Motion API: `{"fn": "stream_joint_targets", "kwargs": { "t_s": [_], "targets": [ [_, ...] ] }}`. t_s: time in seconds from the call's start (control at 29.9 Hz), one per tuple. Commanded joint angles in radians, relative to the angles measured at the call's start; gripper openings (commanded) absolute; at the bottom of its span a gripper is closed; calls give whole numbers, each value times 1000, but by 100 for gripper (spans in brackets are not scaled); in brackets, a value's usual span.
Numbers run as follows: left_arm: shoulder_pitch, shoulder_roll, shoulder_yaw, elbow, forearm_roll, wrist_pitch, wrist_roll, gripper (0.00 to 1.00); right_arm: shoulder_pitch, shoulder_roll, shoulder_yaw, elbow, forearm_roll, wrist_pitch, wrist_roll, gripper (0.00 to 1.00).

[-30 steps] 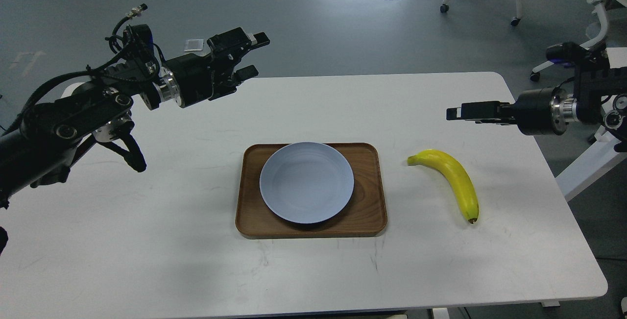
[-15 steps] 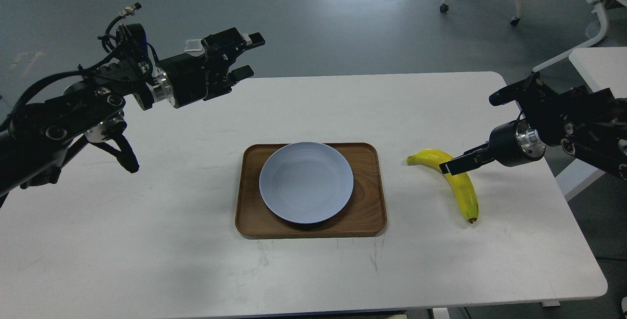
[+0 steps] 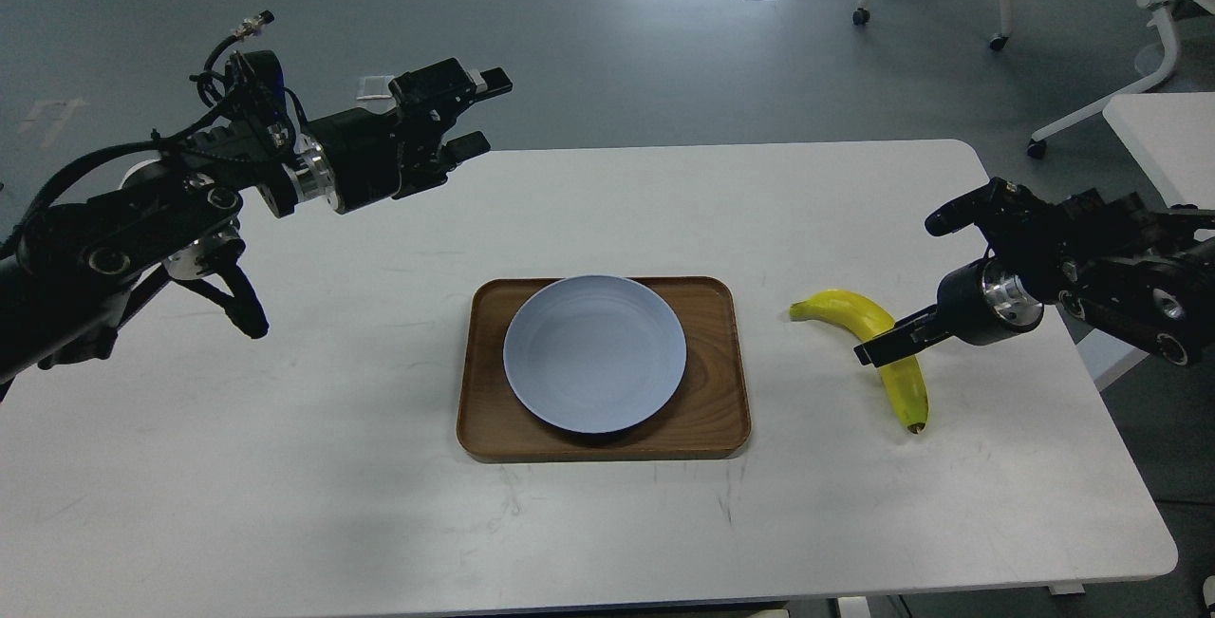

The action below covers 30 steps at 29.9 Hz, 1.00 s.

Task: Place banana on plate with both arms
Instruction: 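Reach the right gripper down and grasp the yellow banana, then carry the banana with the right gripper and lower it onto the plate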

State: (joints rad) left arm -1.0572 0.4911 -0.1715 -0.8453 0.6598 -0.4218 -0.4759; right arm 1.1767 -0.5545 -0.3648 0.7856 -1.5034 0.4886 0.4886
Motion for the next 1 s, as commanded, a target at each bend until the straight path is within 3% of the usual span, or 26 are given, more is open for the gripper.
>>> {"fn": "stream_joint_targets", "kwargs": {
  "t_s": [0.0, 0.1, 0.17, 0.33, 0.37, 0.77, 0.97],
  "targets": [
    [0, 0, 0, 0, 0, 0, -1, 99, -2, 18, -23, -11, 0, 0, 0, 91],
    [0, 0, 0, 0, 0, 0, -1, 99, -3, 30, -43, -32, 0, 0, 0, 78],
    [0, 1, 0, 0, 0, 0, -1, 99, -3, 30, -49, -37, 2, 0, 0, 58],
    [0, 3, 0, 0, 0, 0, -1, 99, 0, 30, -49, -37, 2, 0, 0, 20],
    [0, 3, 0, 0, 0, 0, -1, 99, 4, 30, -48, -37, 3, 0, 0, 18],
    [0, 3, -3, -8, 0, 0, -1, 99, 119, 33, -40, -2, 8, 0, 0, 15],
    [0, 1, -3, -9, -2, 0, -1, 99, 207, 111, -39, 26, 25, 0, 0, 16]
  ]
}}
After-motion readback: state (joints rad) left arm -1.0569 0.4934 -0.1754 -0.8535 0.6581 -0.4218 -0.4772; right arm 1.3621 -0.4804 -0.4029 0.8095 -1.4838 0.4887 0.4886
